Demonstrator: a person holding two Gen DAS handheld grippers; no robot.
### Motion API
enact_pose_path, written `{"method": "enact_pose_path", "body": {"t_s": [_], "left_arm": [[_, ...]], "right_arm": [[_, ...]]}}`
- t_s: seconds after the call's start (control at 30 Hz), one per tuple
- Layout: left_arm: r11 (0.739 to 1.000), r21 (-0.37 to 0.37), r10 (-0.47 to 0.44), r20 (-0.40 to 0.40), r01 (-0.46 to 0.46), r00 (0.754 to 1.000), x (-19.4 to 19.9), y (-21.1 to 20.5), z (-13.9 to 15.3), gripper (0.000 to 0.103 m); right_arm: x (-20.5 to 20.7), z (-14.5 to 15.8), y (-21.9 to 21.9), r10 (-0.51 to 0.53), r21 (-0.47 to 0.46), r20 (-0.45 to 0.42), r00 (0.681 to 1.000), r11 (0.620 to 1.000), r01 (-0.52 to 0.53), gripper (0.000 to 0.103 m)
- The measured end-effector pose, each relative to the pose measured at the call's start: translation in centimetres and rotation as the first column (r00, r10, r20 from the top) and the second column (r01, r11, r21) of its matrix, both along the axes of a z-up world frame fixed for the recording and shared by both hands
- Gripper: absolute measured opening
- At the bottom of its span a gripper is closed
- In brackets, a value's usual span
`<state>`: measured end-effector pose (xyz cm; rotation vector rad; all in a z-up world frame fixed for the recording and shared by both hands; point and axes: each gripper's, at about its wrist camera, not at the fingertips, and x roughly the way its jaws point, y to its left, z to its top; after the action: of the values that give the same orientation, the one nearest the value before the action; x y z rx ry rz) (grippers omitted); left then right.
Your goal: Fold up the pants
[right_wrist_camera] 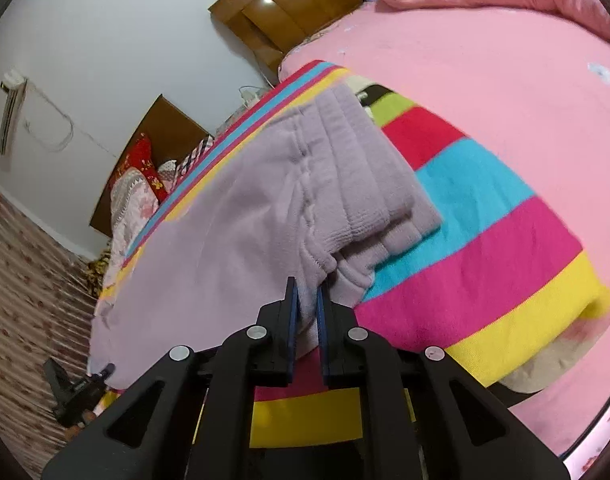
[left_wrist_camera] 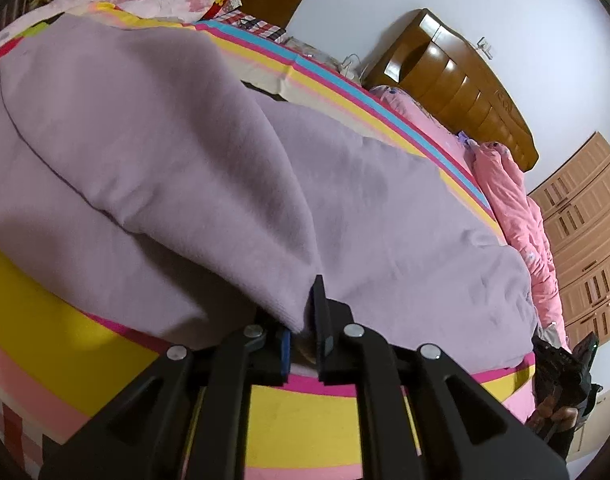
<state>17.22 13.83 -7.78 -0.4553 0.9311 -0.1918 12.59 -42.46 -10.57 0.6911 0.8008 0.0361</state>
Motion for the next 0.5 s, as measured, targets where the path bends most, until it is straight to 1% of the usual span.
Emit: {"method": "enact_pose_path", "body": {"t_s": [0.07,0.13,0.23,0.3,0.4,0.47,0.5], "left_arm": [[1.0,0.013,-0.002,0.0,0.002,1.0,-0.1,0.0,-0.2,0.012],[1.0,0.008,0.004,-0.001,-0.004,1.0,0.0,0.2,-0.4,0.012],[1.0,-0.004,0.013,-0.002,-0.013,1.0,-0.1,0.3,-0.4,0.011],[1.0,-0.017,0.015,0.002,-0.015,1.0,-0.2,0.3,-0.1,0.01],[0.998,-0.061,0.031,0.032,-0.029,0.999,-0.8,0.9,1.0,0.009],[0.997,-0.068,0.035,0.042,-0.032,0.999,-1.0,1.1,1.4,0.009],[0.998,-0.062,0.031,0.041,-0.029,0.999,-1.0,1.1,1.4,0.009]], "right_arm": [[0.2,-0.2,0.1,0.004,-0.01,-0.01,1.0,1.0,-0.004,0.01],[0.1,-0.9,-0.2,-0.004,0.027,-0.008,1.0,1.0,0.004,0.01],[-0.1,-1.1,-0.5,-0.011,0.051,-0.002,1.0,0.999,0.012,0.01],[0.0,-0.7,-0.5,-0.009,0.042,-0.006,1.0,0.999,0.01,0.01],[-0.4,0.3,-0.8,-0.016,0.075,0.024,1.0,0.997,0.014,0.01],[-0.5,0.8,-0.9,-0.018,0.093,0.043,0.999,0.996,0.014,0.01],[-0.5,0.8,-0.9,-0.016,0.08,0.043,0.999,0.997,0.013,0.01]]}}
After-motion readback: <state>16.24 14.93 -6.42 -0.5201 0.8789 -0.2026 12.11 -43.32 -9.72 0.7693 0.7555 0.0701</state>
